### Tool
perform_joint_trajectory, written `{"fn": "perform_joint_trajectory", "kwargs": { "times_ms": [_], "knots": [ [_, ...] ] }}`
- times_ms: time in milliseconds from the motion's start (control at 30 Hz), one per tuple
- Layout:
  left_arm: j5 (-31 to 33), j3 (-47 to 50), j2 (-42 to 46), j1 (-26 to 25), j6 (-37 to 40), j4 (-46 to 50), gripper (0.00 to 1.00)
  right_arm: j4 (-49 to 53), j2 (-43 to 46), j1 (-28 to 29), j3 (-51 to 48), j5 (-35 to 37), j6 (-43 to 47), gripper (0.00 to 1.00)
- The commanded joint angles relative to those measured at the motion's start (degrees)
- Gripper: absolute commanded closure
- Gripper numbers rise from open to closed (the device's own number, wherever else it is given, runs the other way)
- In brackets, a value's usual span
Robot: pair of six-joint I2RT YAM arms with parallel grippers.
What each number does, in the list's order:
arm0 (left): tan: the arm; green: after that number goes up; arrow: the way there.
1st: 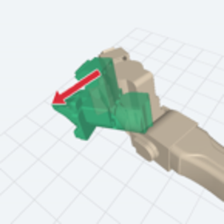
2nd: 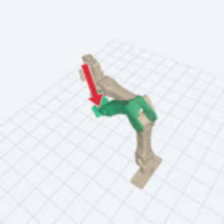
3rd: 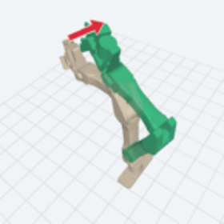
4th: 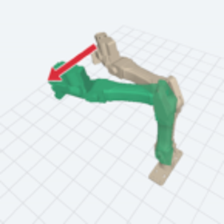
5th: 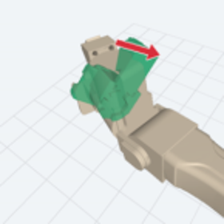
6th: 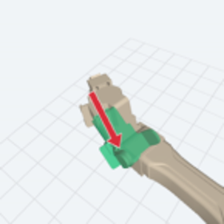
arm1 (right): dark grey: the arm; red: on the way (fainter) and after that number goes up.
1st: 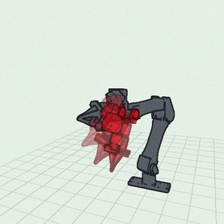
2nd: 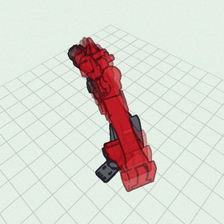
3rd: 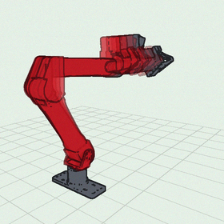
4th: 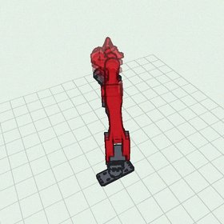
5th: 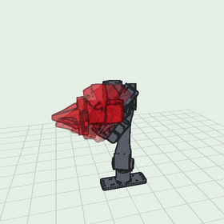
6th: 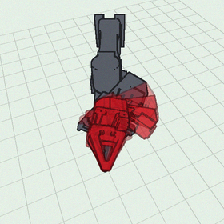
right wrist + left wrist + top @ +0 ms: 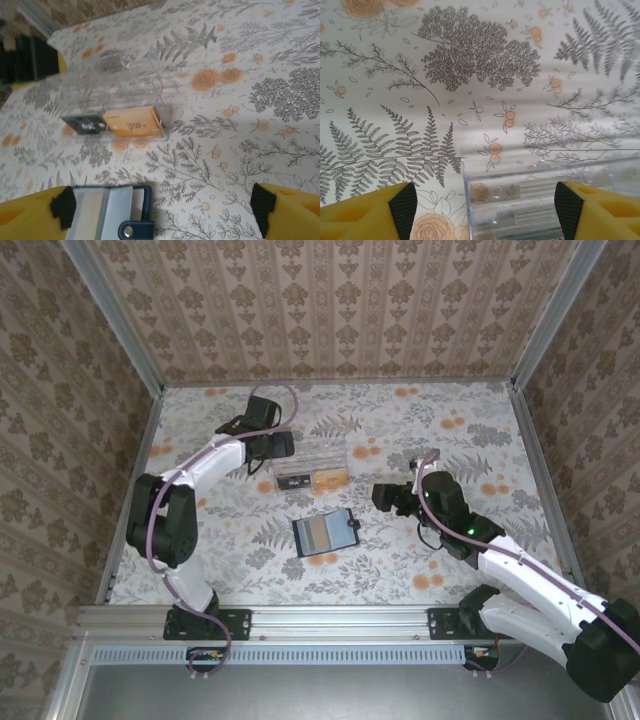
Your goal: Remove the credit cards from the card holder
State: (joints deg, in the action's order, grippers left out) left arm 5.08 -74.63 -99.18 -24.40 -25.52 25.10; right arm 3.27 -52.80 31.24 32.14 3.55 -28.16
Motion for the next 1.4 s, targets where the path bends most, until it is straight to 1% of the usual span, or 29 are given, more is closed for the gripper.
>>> {"fn": "perform_joint_trajectory", "kwargs": {
  "times_ms": [0, 67, 133, 200, 267, 333, 433, 533, 633, 667, 733, 767, 867, 1000, 1200, 1367],
  "knots": [
    [-2.4, -0.3, 7.0, -0.4, -1.3, 2.0, 0.23, 2.7, -0.8, 1.1, 2.2, -3.9, 0.0, 0.18],
    [-3.0, 2.6, 10.8, -0.9, -2.8, 2.1, 0.23, 2.7, -2.3, 2.4, 3.1, -5.6, 0.1, 0.32],
    [-3.0, 6.5, 15.2, -1.4, -4.7, 2.0, 0.25, 3.0, -4.1, 4.1, 4.0, -6.3, 0.4, 0.44],
    [-3.1, 11.3, 19.6, -3.5, -7.0, 1.7, 0.27, 3.6, -6.7, 6.2, 5.4, -6.2, 0.9, 0.53],
    [-3.1, 16.6, 24.4, -5.1, -9.7, 1.1, 0.30, 3.7, -10.2, 8.0, 6.7, -6.7, 1.4, 0.66],
    [-2.9, 21.8, 28.6, -7.0, -12.7, 0.1, 0.32, 3.4, -13.9, 9.3, 7.9, -7.4, 1.6, 0.72],
    [-3.0, 29.8, 33.8, -10.4, -18.5, -3.5, 0.34, 2.9, -19.8, 11.3, 10.0, -8.1, 2.2, 0.74],
    [-3.2, 35.7, 36.4, -13.4, -23.8, -6.8, 0.35, 3.6, -25.7, 13.1, 13.2, -8.7, 2.7, 0.75],
    [-4.7, 40.9, 37.2, -15.8, -28.9, -11.7, 0.37, 4.8, -32.0, 13.9, 16.2, -10.0, 3.3, 0.80],
    [-5.5, 42.5, 37.1, -16.6, -30.7, -14.0, 0.37, 5.5, -33.8, 14.0, 16.9, -9.7, 3.5, 0.81],
    [-6.0, 44.8, 36.2, -18.7, -33.6, -18.1, 0.39, 7.2, -36.2, 14.0, 18.0, -8.4, 3.7, 0.87],
    [-5.9, 45.6, 35.6, -19.8, -34.7, -19.8, 0.39, 7.8, -37.2, 14.0, 18.1, -7.4, 3.9, 0.88],
    [-5.3, 46.7, 32.9, -22.5, -36.8, -22.6, 0.45, 7.6, -38.4, 14.0, 16.9, -6.1, 3.9, 0.89],
    [-5.7, 46.7, 28.6, -25.0, -37.8, -25.9, 0.49, 6.9, -40.0, 14.0, 15.1, -5.9, 2.9, 0.92],
    [-6.7, 47.0, 24.4, -25.7, -38.5, -29.9, 0.53, 4.6, -40.7, 13.9, 12.4, -6.5, 0.9, 0.94],
    [-7.4, 47.2, 22.9, -25.7, -38.0, -32.1, 0.53, 3.1, -41.2, 14.0, 11.7, -7.6, -0.1, 0.95]
  ]
}}
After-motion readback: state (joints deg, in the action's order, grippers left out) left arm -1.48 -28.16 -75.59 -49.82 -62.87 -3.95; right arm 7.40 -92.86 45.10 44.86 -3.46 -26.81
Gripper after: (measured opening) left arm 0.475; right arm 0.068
